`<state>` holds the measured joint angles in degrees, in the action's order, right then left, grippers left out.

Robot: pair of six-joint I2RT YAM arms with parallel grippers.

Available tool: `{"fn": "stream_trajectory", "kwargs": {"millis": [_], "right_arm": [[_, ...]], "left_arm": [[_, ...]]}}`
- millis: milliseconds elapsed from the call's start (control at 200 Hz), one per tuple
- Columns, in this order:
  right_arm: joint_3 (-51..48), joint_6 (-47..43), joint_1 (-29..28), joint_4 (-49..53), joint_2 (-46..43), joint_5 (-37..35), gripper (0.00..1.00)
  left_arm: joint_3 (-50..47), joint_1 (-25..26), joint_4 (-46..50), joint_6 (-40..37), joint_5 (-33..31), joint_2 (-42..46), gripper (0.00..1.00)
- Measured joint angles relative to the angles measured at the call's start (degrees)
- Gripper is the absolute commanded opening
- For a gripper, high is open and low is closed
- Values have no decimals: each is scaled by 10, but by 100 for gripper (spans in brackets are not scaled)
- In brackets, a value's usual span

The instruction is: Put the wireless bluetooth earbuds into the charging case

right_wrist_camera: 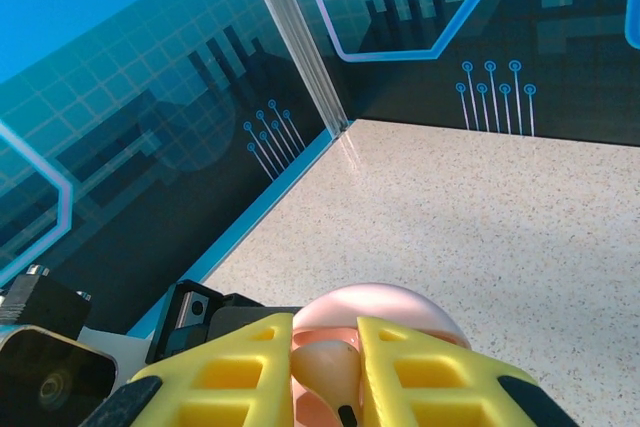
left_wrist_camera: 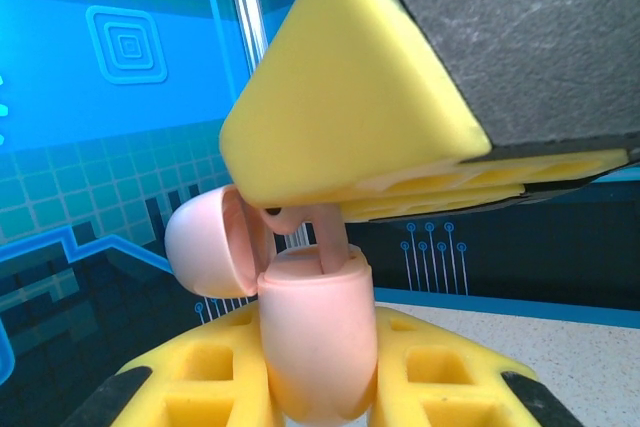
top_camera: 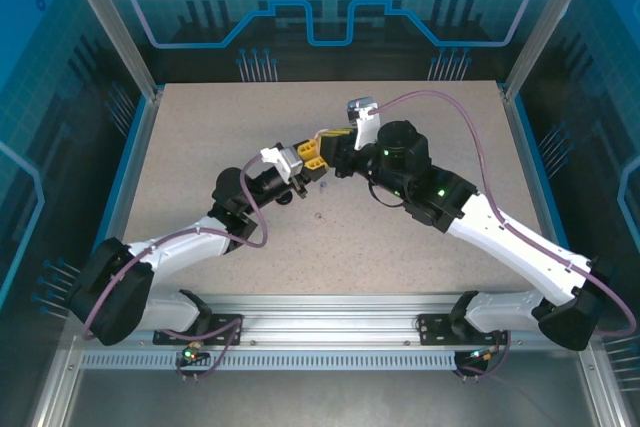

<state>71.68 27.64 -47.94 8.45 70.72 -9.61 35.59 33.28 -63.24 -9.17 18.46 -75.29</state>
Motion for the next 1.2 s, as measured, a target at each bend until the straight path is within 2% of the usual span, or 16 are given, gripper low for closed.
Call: {"fn": "stream_trajectory", "kwargs": {"millis": [420,500,645,825,965,1200], "right_arm": [[-14,0,0,-4,0,10,21],[-15,0,0,-4,0,11,26],[-10,-1,0,2,2,15,51],[32,-3,1,42,6,15,68],[69,-2,11,55,-4,16,72],[72,11,43,88,-64,8,73]], "left_arm": [[0,0,17,0,0,6,0],[0,0,21,0,0,6,0],[0,0,26,0,-1,7,0],[0,0,11,0,-7,7,0],[-1,1,1,1,-11,8,0],[-13,2,-12,2,-23,14,0]]}}
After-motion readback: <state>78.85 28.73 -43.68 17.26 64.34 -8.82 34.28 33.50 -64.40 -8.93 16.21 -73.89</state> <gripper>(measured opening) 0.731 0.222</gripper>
